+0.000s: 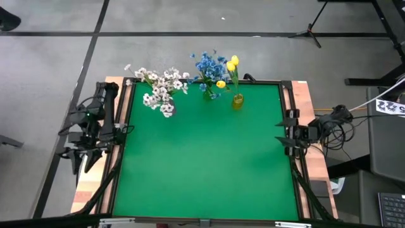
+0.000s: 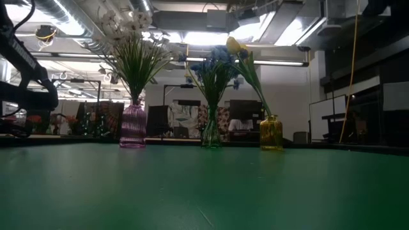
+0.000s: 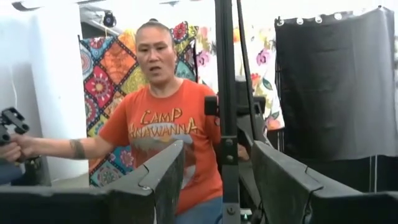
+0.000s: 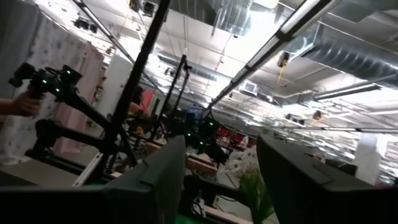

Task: Sort flowers into vase by color
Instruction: Return to Home Position

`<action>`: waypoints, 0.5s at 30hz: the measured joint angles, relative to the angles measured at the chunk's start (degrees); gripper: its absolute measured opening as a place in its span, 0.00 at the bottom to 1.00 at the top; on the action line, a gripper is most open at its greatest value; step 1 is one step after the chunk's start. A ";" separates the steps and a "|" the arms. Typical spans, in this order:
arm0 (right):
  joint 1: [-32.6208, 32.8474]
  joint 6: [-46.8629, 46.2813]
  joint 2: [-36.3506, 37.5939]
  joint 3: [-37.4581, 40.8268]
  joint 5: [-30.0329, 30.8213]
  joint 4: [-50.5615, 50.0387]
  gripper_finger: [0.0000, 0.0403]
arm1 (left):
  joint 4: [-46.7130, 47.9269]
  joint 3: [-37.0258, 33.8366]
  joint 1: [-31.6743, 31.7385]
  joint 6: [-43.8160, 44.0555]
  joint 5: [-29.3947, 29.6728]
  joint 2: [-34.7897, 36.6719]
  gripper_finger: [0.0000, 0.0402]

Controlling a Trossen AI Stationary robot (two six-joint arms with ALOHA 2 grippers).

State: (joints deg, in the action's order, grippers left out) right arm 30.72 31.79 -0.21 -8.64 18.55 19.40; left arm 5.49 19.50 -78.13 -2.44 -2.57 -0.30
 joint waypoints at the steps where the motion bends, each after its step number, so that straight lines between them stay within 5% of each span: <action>1: 0.02 -0.02 0.00 0.66 -0.25 0.95 0.49 | -0.95 -0.50 0.00 -0.08 0.02 0.01 0.45; 15: 0.02 -1.58 -0.05 7.91 -0.16 8.70 0.49 | -2.70 -4.17 0.35 0.04 0.27 0.00 0.45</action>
State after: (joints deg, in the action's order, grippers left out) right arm 30.74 30.21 -0.26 -0.73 18.39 28.10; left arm 2.79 15.33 -77.78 -2.39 -2.31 -0.30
